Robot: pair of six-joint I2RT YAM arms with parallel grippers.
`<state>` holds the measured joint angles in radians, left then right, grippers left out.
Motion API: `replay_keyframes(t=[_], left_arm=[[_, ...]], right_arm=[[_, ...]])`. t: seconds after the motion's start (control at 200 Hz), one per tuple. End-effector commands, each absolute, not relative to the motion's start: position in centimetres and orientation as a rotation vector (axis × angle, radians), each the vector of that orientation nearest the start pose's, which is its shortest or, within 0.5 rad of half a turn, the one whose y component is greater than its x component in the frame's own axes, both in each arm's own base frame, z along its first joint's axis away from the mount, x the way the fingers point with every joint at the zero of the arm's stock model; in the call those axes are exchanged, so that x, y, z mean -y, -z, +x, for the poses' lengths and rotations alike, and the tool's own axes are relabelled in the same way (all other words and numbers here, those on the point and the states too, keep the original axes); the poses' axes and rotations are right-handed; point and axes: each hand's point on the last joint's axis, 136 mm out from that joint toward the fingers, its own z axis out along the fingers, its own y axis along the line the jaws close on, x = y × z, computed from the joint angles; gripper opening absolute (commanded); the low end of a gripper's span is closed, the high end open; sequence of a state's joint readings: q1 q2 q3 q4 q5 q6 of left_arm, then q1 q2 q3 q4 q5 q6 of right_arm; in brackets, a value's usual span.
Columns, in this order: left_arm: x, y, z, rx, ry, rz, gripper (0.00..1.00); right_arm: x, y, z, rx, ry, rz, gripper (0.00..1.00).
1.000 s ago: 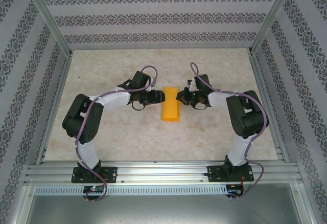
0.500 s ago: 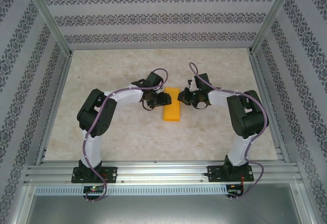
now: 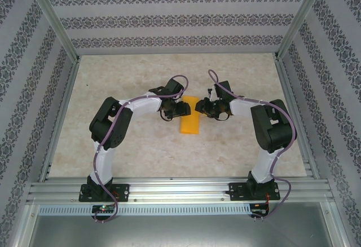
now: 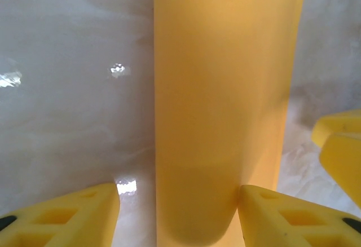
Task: Fold a paper plane with a square sheet of paper (fold left side to right side)
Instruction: First fold in half a square sheet of paper at the center of the table.
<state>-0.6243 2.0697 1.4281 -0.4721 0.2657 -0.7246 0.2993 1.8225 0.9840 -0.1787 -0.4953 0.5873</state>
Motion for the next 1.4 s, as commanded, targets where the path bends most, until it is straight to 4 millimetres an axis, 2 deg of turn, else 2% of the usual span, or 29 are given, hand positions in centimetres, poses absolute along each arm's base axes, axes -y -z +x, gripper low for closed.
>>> replay_keyframes(t=[0.0,0.3,1.394], left_arm=[[32.1,-2.0,35.9,-2.91,0.668,-0.073,0.59],[32.3,-1.5,35.8,-2.928,0.659,-0.065,0.59],[33.4,-0.2,35.1,-2.975,0.635,0.047,0.61]], right_arm=[[-18.1,-5.7,37.6,-2.658,-0.83,0.16,0.44],[-16.7,-5.6,36.7,-2.649,-0.812,0.211,0.45],[-17.0,-5.3,36.5,-2.652,-0.844,0.226,0.45]])
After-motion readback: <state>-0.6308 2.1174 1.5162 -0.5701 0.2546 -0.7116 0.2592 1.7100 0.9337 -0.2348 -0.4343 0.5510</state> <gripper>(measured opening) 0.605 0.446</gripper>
